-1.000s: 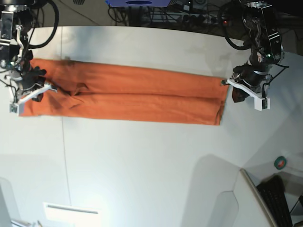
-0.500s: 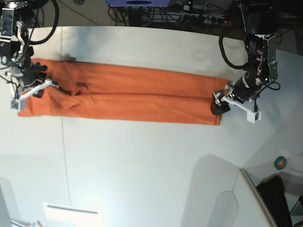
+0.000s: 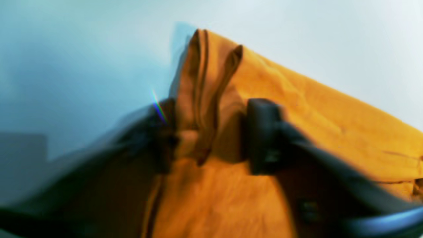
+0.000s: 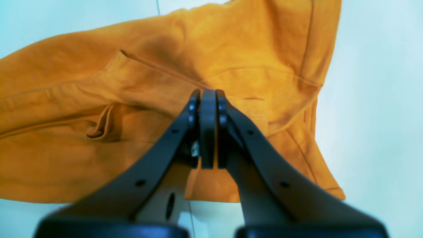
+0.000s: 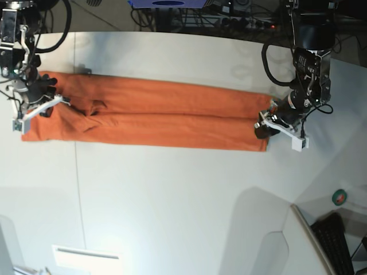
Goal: Layout the t-shirt on the table in an organized manner, then fold the t-shirt properly
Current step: 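Adjust the left gripper's hold on the strip end, then carry the strip end with the left gripper toward the right gripper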
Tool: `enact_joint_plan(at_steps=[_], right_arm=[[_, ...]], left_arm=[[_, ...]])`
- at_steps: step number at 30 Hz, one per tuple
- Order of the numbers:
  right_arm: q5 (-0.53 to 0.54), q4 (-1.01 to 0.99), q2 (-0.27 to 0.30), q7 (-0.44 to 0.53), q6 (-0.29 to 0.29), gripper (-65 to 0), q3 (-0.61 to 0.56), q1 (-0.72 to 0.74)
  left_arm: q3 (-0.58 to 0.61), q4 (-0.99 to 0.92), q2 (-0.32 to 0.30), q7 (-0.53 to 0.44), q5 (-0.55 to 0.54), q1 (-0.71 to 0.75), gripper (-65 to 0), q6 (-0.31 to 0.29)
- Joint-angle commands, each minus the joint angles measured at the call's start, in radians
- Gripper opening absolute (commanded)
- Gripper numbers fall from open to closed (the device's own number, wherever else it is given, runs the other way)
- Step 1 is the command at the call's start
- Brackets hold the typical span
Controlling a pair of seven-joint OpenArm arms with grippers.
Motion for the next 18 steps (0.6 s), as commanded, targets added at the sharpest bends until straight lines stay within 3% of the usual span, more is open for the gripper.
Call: enact_joint_plan(at_steps=[1, 3, 4, 12, 16, 18], right_arm=[[0.005, 0.019, 0.011, 0.02, 0.001, -65.0, 0.006, 0.007], [0.005, 0.019, 0.011, 0.02, 0.001, -65.0, 0.006, 0.007], [0.005, 0.019, 0.011, 0.02, 0.001, -65.0, 0.008, 0.007], [0.005, 0.019, 0.011, 0.02, 0.001, -65.0, 0.013, -0.007], [0.008, 0.019, 0.011, 0.02, 0.001, -65.0, 0.013, -0.007], [0.008, 0.019, 0.011, 0.02, 0.001, -65.0, 0.013, -0.007]], left_arm=[[-0.001, -0.023, -0.007, 0.046, 0.017, -0.002, -49.2, 0.01], [-0.002, -0.056, -0.009, 0.044, 0.017, -0.007, -62.9, 0.01], [-0.004, -0.067, -0.013, 0.041, 0.017, -0.007, -65.0, 0.01], [-0.005, 0.011, -0.102, 0.038, 0.014, 0.023, -65.0, 0.01], [-0.005, 0.218, -0.148, 0.039, 0.017, 0.098, -65.0, 0.016], [-0.005, 0.349, -0.154, 0.043, 0.017, 0.148, -65.0, 0.054]])
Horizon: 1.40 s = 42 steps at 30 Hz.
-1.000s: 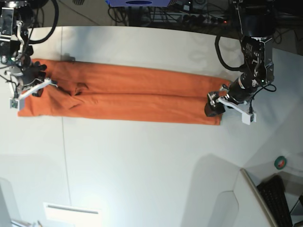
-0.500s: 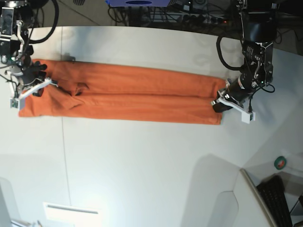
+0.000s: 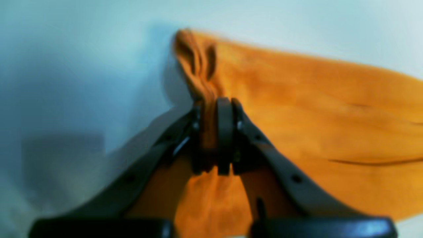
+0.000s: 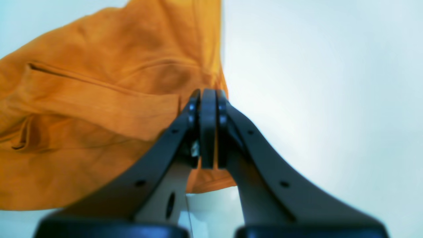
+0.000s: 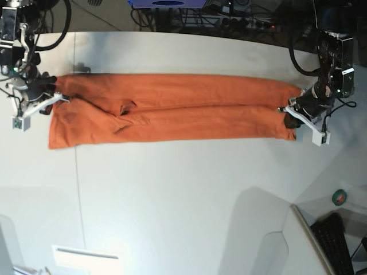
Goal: Layout the t-shirt on the table in an organized manner, then fold the t-shirt properly
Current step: 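Carry the strip end with the left gripper toward the right gripper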
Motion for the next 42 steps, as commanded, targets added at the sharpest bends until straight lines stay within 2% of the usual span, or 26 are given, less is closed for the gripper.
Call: enact_joint_plan(at_steps=[1, 3, 4, 7, 10, 18, 23, 26, 33, 42], right_arm=[[0.007, 0.021, 0.012, 0.02, 0.001, -65.0, 0.008, 0.005], [0.007, 0.024, 0.012, 0.02, 0.001, -65.0, 0.008, 0.005], [0.007, 0.026, 0.012, 0.02, 0.001, -65.0, 0.008, 0.005], [0.007, 0.026, 0.012, 0.02, 0.001, -65.0, 0.008, 0.005], [0.01, 0.026, 0.012, 0.02, 0.001, -65.0, 0.008, 0.005], [0.01, 0.026, 0.01, 0.02, 0.001, -65.0, 0.002, 0.005], [0.01, 0.026, 0.01, 0.02, 0.001, -65.0, 0.002, 0.005], [0.011, 0.027, 0.01, 0.02, 0.001, -65.0, 0.006, 0.005], [0.011, 0.027, 0.01, 0.02, 0.001, -65.0, 0.008, 0.005], [0.011, 0.027, 0.01, 0.02, 0.001, -65.0, 0.008, 0.007]], left_arm=[[-0.005, 0.077, -0.011, -0.026, -0.014, 0.008, -65.0, 0.028], [0.005, 0.191, -0.011, -0.025, -0.012, 0.063, -65.0, 0.094], [0.007, 0.243, -0.008, -0.025, -0.012, 0.091, -65.0, 0.106], [0.007, 0.357, 0.001, -0.023, -0.012, 0.158, -65.0, 0.111], [0.008, 0.407, 0.049, -0.023, -0.012, 0.184, -65.0, 0.111], [0.045, 0.403, 0.166, 0.084, 0.003, 0.134, -65.0, 0.111], [0.148, 0.363, 0.259, 0.086, 0.168, 0.078, -65.0, 0.111], [0.189, 0.321, 0.307, 0.086, 0.214, 0.043, -65.0, 0.111], [0.34, 0.212, 0.328, 0.086, 0.217, -0.027, -65.0, 0.111], [0.352, 0.205, 0.377, 0.084, 0.221, -0.047, -65.0, 0.111]])
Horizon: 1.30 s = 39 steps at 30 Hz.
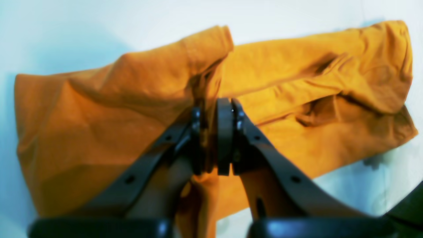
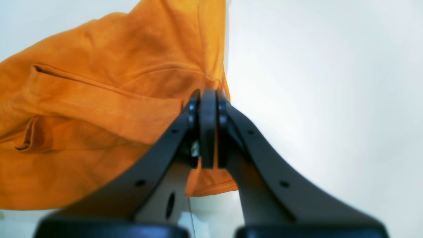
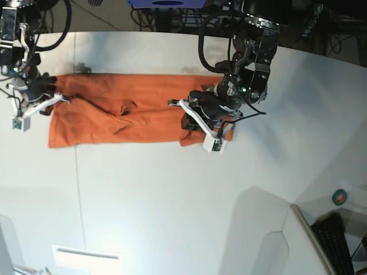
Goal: Layout the t-shirt on the table in an organized manner, then fold the t-shirt properly
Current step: 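Carry the strip end with the left gripper toward the right gripper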
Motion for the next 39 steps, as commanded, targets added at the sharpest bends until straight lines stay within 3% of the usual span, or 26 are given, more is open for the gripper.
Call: enact_joint_plan(at_steps=[1, 14, 21, 39], right_arm=[[0.005, 0.021, 0.012, 0.02, 0.001, -65.0, 0.008, 0.008], [0.005, 0.021, 0.012, 0.02, 0.001, -65.0, 0.008, 0.009], [0.005, 0.021, 0.012, 0.02, 0.001, -65.0, 0.008, 0.009], [0.004, 0.021, 0.012, 0.02, 0.001, -65.0, 0.008, 0.008]], left_arm=[[0.001, 0.015, 0.017, -0.021, -0.011, -0.025, -65.0, -0.009], [0.004, -0.049, 0.035, -0.019, -0.016, -0.057, -65.0, -0.009], [0.09, -0.095, 0.035, -0.019, -0.016, -0.08, -65.0, -0.009], [0.084, -0.109, 0.056, -0.022, -0.013, -0.088, -65.0, -0.009]])
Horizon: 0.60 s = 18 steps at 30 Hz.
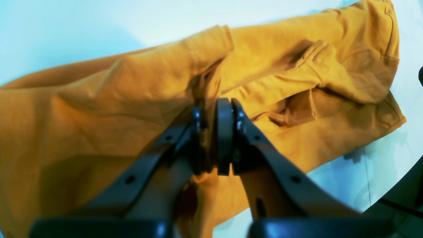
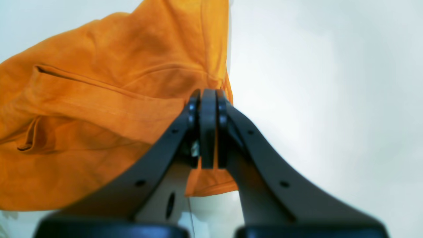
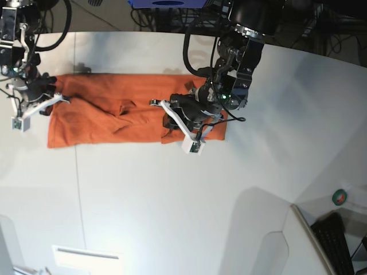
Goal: Layout the t-shirt on the table in an organized manner, then fold the t-shirt properly
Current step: 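Carry the strip end with the left gripper toward the right gripper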
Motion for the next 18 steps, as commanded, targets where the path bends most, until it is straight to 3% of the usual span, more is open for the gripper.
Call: enact_joint_plan(at_steps=[1, 11, 15, 18], right_arm=[[0.004, 0.021, 0.012, 0.02, 0.001, -65.0, 0.008, 0.007], [0.005, 0.021, 0.012, 0.02, 0.001, -65.0, 0.008, 0.007], [0.005, 0.021, 0.012, 0.02, 0.001, -65.0, 0.008, 0.008], [0.005, 0.021, 0.012, 0.02, 0.001, -65.0, 0.008, 0.008]], left_arm=[[0.0, 0.015, 0.01, -0.019, -0.011, -0.016, -65.0, -0.01], [0.01, 0.022, 0.007, -0.019, -0.015, -0.016, -65.0, -0.01], [0.011, 0.022, 0.008, -0.019, -0.015, -0.016, -51.8, -0.01], [0.011, 0.021, 0.01, -0.019, -0.015, -0.016, -37.7, -0.01]])
